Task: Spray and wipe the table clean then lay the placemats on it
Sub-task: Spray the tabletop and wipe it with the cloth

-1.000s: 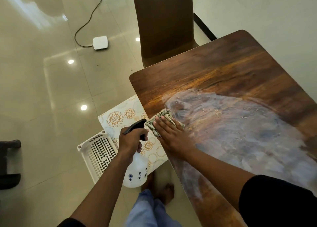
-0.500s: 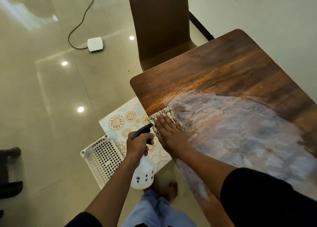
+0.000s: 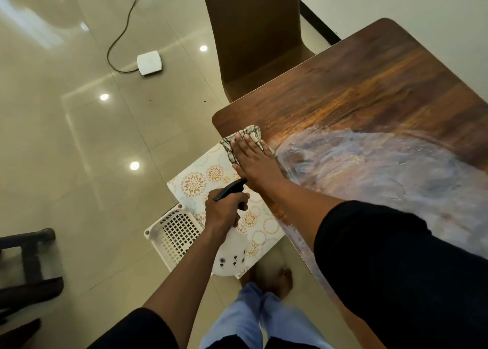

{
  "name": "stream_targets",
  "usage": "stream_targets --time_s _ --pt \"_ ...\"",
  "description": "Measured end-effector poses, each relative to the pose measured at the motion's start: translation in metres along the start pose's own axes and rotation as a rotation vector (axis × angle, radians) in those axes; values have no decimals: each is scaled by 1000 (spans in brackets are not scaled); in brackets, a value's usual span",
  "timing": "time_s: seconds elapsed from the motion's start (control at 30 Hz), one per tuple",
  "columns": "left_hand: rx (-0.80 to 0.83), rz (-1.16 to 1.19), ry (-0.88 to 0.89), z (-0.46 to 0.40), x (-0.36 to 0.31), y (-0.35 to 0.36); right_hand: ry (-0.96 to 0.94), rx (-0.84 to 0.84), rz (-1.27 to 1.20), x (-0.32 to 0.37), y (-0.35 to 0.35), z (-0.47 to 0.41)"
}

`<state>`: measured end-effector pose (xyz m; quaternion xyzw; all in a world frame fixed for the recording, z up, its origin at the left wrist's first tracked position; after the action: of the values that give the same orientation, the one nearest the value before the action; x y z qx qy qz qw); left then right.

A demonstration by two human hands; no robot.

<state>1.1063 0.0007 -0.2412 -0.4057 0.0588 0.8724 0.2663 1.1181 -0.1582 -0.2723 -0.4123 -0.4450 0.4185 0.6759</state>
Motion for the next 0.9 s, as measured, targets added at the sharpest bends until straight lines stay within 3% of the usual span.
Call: stream_targets --time_s 0.27,0.5,0.8,0.9 --pt "176 -86 26 7 0 13 25 -98 12 -7 53 160" --pt "355 -183 5 19 21 30 219 -130 30 -11 87 287" --pt "303 -250 -41 31 50 17 303 -128 27 0 84 242" --pt "359 -289 -31 31 57 15 330 -143 -14 3 80 220"
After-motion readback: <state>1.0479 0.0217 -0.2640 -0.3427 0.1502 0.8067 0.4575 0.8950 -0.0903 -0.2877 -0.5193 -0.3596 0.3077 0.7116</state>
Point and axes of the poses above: each hand's wrist, its own z-axis away from the middle knuckle, its own y-axis out of the palm, x = y × z, the point moved 6 cm from there along -z, towards the middle knuckle, and after that the axes turned 4 degrees about -y, right-handed, at the moved point
